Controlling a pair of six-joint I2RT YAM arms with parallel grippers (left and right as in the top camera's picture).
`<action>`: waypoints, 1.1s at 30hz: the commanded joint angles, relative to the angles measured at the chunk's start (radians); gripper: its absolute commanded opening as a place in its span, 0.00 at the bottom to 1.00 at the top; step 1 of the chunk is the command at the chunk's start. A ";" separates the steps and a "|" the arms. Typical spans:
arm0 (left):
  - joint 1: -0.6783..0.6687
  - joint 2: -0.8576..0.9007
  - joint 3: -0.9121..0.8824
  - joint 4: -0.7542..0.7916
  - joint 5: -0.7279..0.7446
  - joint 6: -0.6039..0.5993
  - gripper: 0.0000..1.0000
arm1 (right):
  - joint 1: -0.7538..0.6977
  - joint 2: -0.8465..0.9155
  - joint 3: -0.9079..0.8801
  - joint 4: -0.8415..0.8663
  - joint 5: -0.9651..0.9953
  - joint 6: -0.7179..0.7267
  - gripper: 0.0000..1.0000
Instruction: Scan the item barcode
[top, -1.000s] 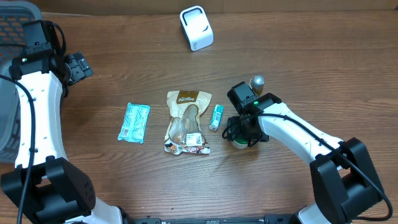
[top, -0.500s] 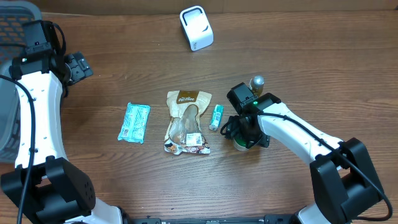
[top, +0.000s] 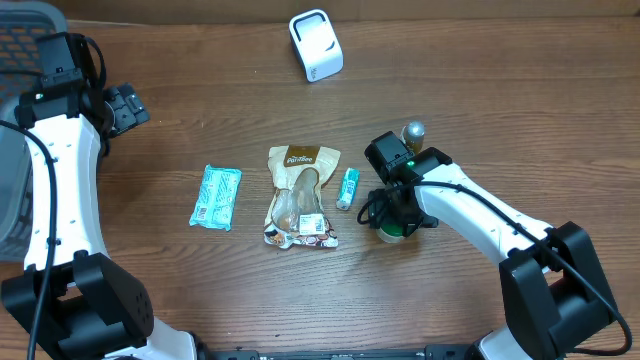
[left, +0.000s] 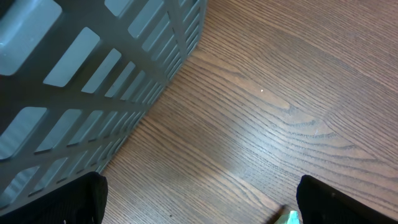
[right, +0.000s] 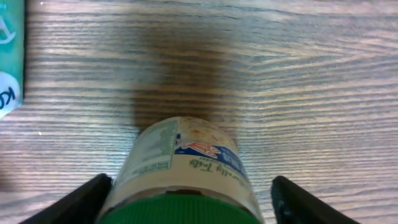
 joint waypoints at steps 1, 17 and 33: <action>0.009 -0.009 0.018 0.005 -0.013 0.011 1.00 | -0.002 -0.002 0.027 0.004 0.022 -0.063 0.71; 0.010 -0.009 0.018 0.005 -0.013 0.012 1.00 | -0.002 -0.002 0.026 0.056 -0.065 0.425 0.56; 0.009 -0.009 0.018 0.005 -0.013 0.012 0.99 | -0.050 -0.004 0.222 -0.140 -0.079 0.121 1.00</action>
